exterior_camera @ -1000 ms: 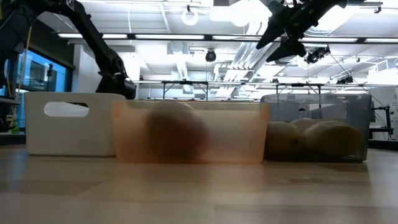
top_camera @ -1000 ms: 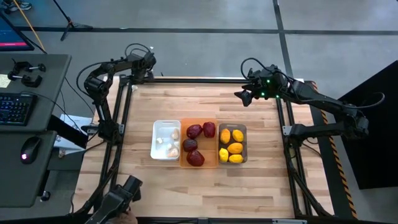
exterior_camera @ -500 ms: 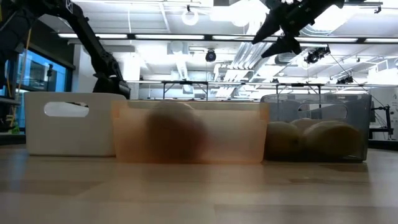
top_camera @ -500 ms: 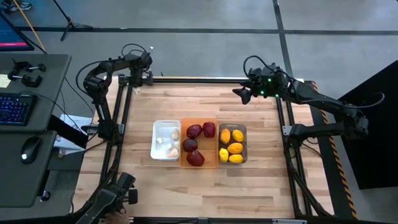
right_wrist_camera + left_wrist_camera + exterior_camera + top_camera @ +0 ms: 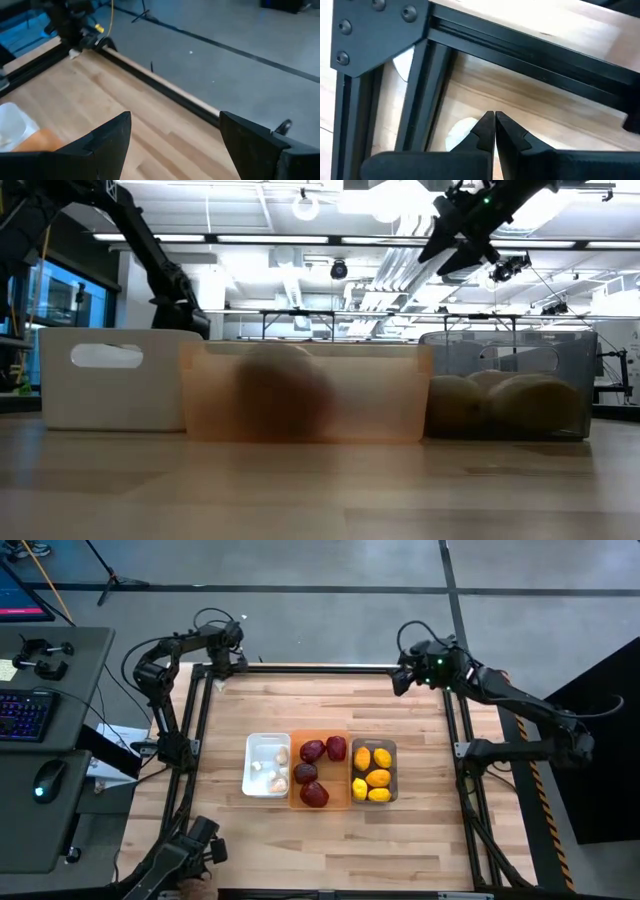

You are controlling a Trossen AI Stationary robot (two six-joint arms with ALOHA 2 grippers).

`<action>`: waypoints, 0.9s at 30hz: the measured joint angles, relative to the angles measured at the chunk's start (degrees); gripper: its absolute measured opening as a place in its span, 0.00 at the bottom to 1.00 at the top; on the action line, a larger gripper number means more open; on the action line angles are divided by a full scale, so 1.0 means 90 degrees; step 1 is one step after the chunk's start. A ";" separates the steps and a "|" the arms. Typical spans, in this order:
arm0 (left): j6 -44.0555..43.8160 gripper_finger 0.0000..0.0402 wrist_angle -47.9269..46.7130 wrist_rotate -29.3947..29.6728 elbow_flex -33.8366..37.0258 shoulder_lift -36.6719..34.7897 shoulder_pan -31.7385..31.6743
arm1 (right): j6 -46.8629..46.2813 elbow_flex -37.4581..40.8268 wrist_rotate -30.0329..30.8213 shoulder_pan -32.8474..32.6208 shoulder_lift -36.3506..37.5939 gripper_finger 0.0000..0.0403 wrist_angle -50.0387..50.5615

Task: Sort produce into baskets
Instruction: Put the white garlic into the white bin

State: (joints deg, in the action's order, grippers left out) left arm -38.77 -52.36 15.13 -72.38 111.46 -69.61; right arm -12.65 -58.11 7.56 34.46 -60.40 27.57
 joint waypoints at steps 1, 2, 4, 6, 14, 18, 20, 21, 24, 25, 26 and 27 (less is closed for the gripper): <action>-0.0001 0.00 -0.0010 -0.0001 -0.0004 0.0000 0.0002 | 0.0017 0.0000 -0.0025 0.0087 0.0038 0.72 -0.0001; -0.0003 0.00 -0.0026 0.0007 -0.0016 0.0000 0.0003 | 0.0032 0.0000 -0.0063 0.0169 0.0079 0.72 0.0000; -0.0128 0.00 -0.0039 0.0129 -0.0038 0.0000 -0.0022 | 0.0101 0.0000 -0.0136 0.0326 0.0144 0.72 -0.0007; -0.0170 0.00 -0.0023 0.0193 -0.0044 0.0000 -0.0030 | 0.0137 0.0000 -0.0292 0.0489 0.0193 0.72 -0.0003; -0.0733 0.00 -0.0583 0.0137 -0.0701 -0.0035 -0.0181 | 0.0305 0.0000 -0.0804 0.0904 0.0267 0.72 -0.0118; -0.0443 0.00 -0.1172 -0.0255 -0.0791 -0.0051 -0.0215 | 0.0460 0.0000 -0.1079 0.1074 0.0267 0.72 -0.0208; -0.0031 0.00 -0.1218 -0.0321 -0.0797 -0.0078 -0.0038 | 0.0462 0.0000 -0.1259 0.1162 0.0260 0.72 -0.0225; 0.0144 0.00 -0.1277 -0.0336 -0.0797 -0.0080 0.0060 | 0.0463 0.0000 -0.1330 0.1196 0.0254 0.72 -0.0249; 0.0314 0.00 -0.1417 -0.0476 -0.0807 -0.0078 0.0138 | 0.0504 0.0000 -0.1393 0.1283 0.0245 0.72 -0.0255; 0.0313 0.00 -0.1380 -0.0505 -0.0840 -0.0079 0.0100 | 0.0546 0.0000 -0.1393 0.1314 0.0245 0.72 -0.0257; 0.0256 0.00 -0.1336 -0.0547 -0.0861 -0.0091 0.0063 | 0.0583 0.0000 -0.1395 0.1350 0.0245 0.72 -0.0266; 0.0139 0.00 -0.1304 -0.0598 -0.0889 -0.0095 0.0024 | 0.0612 0.0000 -0.1395 0.1384 0.0238 0.72 -0.0284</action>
State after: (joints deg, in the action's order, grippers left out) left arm -37.52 -64.09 9.74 -80.38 110.61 -69.39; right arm -7.14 -58.11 -4.99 46.91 -58.26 25.02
